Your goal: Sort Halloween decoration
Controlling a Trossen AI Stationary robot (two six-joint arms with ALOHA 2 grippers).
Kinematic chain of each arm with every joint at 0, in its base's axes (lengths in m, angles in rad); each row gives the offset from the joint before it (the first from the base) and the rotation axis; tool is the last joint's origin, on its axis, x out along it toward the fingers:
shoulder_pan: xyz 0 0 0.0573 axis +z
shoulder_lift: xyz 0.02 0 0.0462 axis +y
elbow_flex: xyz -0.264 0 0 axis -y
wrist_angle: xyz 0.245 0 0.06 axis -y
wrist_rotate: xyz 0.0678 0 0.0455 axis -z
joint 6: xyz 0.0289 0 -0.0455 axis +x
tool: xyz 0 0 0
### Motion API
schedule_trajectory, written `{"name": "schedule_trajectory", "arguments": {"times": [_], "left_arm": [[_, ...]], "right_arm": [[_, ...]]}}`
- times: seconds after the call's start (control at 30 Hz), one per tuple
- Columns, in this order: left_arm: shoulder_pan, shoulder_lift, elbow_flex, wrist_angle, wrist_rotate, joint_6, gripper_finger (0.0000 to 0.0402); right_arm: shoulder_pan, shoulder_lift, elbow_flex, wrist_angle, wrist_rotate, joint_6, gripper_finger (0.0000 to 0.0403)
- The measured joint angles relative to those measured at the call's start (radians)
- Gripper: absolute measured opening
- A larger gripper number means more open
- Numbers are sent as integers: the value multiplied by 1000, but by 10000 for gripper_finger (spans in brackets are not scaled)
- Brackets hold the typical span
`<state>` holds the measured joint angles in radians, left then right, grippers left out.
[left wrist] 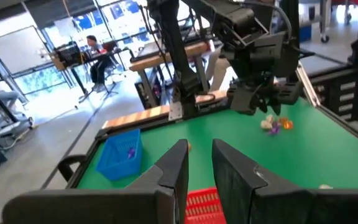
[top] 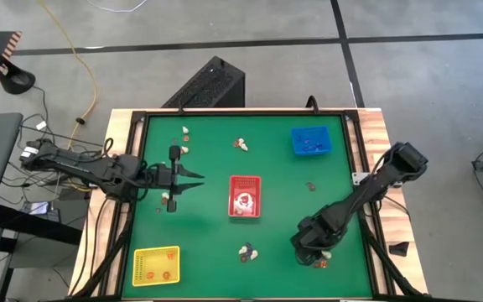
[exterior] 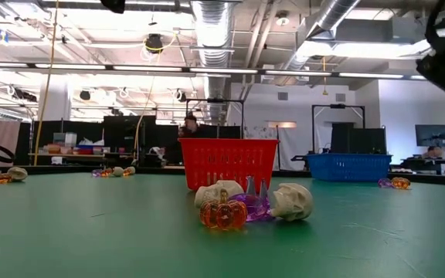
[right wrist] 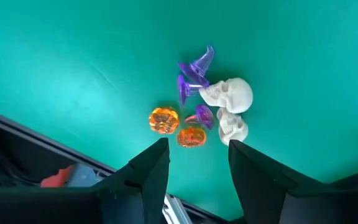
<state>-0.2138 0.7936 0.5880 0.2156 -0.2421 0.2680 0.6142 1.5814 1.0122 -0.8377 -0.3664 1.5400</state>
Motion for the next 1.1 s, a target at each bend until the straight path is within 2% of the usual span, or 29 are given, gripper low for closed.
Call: {"name": "schedule_trajectory", "arguments": {"times": [0.33, 0.83, 1.1], "left_arm": [[0, 2, -1, 19, -4, -16, 61], [0, 10, -1, -8, -5, -52, 61], [0, 10, -1, -8, -5, -52, 61]], "right_arm": [[25, 69, -22, -44, -51, -102, 196], [73, 69, -53, -37, -51, -63, 196], [72, 69, -53, 24, -50, -48, 196]]}}
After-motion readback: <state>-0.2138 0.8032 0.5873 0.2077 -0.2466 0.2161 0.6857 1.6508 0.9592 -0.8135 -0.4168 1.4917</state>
